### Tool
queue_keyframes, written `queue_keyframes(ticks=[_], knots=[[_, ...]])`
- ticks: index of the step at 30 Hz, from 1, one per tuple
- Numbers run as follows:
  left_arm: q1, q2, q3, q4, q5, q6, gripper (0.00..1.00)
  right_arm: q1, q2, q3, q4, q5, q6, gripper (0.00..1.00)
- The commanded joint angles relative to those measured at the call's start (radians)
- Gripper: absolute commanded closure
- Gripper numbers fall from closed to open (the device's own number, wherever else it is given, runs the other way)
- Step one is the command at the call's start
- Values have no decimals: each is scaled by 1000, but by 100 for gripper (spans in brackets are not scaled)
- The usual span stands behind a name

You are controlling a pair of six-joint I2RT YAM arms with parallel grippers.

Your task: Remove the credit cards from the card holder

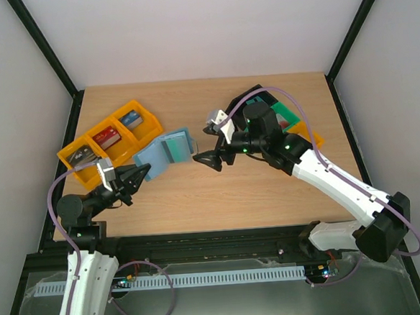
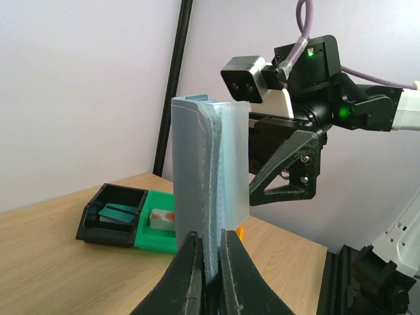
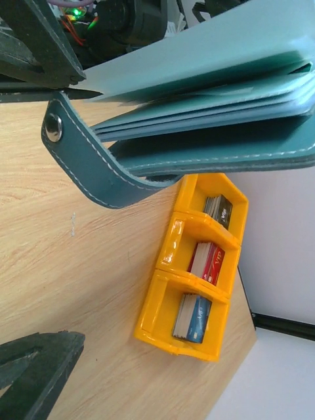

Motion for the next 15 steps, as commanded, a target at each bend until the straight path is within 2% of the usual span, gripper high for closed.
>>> queue_keyframes(ticks=[1,8,15], knots=[[-4,-8,17,37,-3,22,98,-5,-1,36,56,-20,15,1],[-8,-7,15,36,3,33,98,-4,-16,39,123,45,-10,1],[-9,-4,11,46,0,30,98,-5,33,73,136,-42,53,1]])
